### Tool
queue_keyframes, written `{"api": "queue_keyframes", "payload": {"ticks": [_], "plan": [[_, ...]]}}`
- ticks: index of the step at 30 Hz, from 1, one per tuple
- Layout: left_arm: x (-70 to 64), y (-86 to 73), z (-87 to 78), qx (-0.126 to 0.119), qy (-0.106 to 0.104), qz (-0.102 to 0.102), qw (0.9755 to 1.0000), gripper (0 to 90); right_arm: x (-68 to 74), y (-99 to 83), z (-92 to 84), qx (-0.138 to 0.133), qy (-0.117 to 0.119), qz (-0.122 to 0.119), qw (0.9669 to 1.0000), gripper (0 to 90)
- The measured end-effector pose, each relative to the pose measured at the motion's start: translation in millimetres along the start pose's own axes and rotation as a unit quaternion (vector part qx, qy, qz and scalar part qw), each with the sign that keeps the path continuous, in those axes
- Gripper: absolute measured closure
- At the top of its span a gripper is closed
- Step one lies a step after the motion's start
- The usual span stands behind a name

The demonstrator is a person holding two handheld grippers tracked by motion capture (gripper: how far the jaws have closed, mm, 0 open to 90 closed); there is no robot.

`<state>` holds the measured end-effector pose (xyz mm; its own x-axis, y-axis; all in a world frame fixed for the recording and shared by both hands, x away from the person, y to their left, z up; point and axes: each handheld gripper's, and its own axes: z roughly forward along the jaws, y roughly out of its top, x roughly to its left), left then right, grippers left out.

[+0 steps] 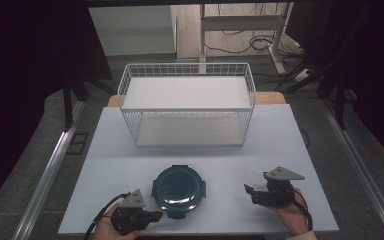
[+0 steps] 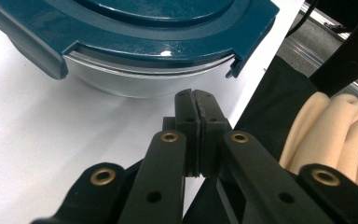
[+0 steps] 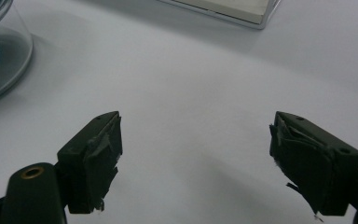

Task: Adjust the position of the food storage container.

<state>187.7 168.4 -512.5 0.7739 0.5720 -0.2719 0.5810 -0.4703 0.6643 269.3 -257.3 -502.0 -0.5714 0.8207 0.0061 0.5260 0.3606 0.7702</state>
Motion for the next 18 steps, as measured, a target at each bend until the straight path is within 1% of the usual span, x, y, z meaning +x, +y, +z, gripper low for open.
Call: {"api": "queue_keyframes", "payload": {"ticks": [2, 4, 7, 8, 9, 11, 15, 18], "plan": [[-2.2, 1.0, 2.5, -0.001, -0.003, 0.003, 1.0, 89.2, 0.4, -0.2, 0.3, 0.001, -0.001, -0.001, 1.0, 16.6], [-4.7, 2.9, 5.3, -0.001, -0.002, 0.01, 1.0, 88.6, 0.6, -0.1, 0.4, 0.002, -0.002, -0.002, 1.0, 16.5], [-6.8, 6.1, 9.2, -0.005, 0.0, 0.013, 0.9999, 88.4, 1.0, -0.2, 0.6, 0.003, -0.002, -0.002, 1.0, 16.6], [-6.8, 7.3, 10.3, -0.005, -0.001, 0.012, 0.9999, 88.5, 1.2, -0.1, 0.5, 0.003, -0.002, -0.002, 1.0, 16.6], [-6.8, 8.2, 11.5, -0.004, -0.008, 0.009, 0.9999, 89.2, 1.3, -0.1, 0.5, 0.003, -0.004, -0.003, 1.0, 16.6], [-6.5, 8.7, 14.2, 0.0, -0.011, 0.011, 0.9999, 89.8, 1.0, 0.2, 0.2, 0.001, -0.006, -0.003, 1.0, 16.6], [-8.0, 10.7, 15.9, 0.003, -0.006, 0.019, 0.9998, 90.0, 0.0, 0.0, 0.3, 0.0, -0.007, -0.003, 1.0, 16.6], [-8.3, 12.7, 18.1, -0.002, 0.001, 0.016, 0.9999, 90.0, -0.2, -0.1, 0.7, 0.001, -0.007, -0.003, 1.0, 16.6]]}}
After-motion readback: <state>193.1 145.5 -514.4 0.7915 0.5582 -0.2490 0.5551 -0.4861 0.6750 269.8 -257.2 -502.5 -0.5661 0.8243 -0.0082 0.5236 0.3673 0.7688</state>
